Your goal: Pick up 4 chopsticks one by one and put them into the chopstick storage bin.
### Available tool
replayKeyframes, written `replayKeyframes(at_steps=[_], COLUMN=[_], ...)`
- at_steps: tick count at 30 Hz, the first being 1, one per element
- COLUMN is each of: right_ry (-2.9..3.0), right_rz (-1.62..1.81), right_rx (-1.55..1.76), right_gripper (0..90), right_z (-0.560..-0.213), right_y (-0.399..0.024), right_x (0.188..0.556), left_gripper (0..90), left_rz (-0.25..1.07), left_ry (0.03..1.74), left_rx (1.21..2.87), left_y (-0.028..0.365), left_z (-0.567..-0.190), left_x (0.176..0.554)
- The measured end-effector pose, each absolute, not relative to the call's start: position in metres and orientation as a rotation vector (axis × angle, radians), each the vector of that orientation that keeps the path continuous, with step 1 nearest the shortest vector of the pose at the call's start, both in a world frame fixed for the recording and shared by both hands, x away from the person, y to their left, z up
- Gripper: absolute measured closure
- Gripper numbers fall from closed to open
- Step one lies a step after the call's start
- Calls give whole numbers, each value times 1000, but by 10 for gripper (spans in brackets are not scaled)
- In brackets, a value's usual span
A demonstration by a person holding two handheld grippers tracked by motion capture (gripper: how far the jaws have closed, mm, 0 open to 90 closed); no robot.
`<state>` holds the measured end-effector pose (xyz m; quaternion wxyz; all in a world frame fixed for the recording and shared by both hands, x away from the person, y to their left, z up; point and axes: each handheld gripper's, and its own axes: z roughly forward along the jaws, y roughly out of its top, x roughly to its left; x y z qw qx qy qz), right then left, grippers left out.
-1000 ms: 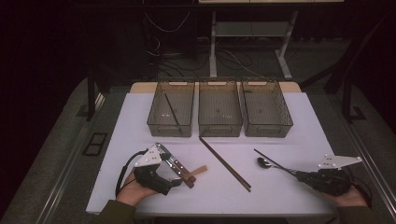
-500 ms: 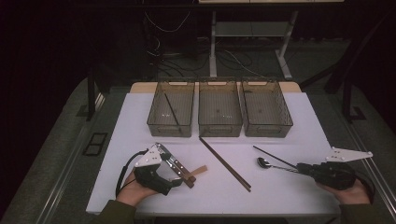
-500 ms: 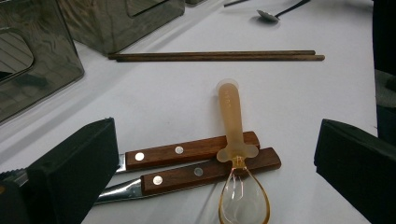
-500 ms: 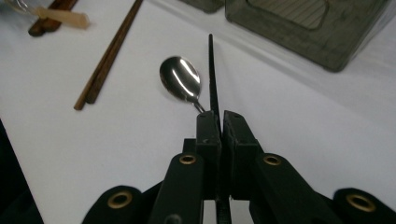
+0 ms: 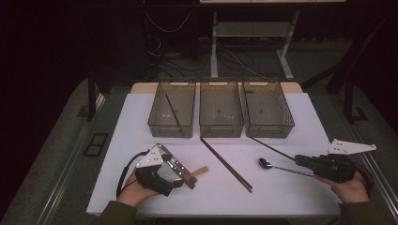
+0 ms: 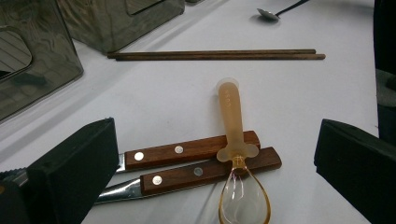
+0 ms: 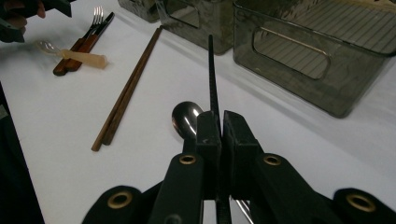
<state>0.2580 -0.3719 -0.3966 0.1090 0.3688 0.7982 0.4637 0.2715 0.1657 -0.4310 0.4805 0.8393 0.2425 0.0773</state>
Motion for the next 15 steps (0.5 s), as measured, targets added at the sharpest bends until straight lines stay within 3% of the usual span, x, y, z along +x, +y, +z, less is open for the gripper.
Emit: replayKeyframes(at_steps=[15], right_ry=[2332], right_rz=[1438], right_rx=[1025], right_gripper=[855], right_z=[-378], right_y=[-346], right_x=[280], left_gripper=[0], left_rz=[179], left_ry=[593], left_rx=[2038], left_y=[167], left_z=[-432], left_x=[272])
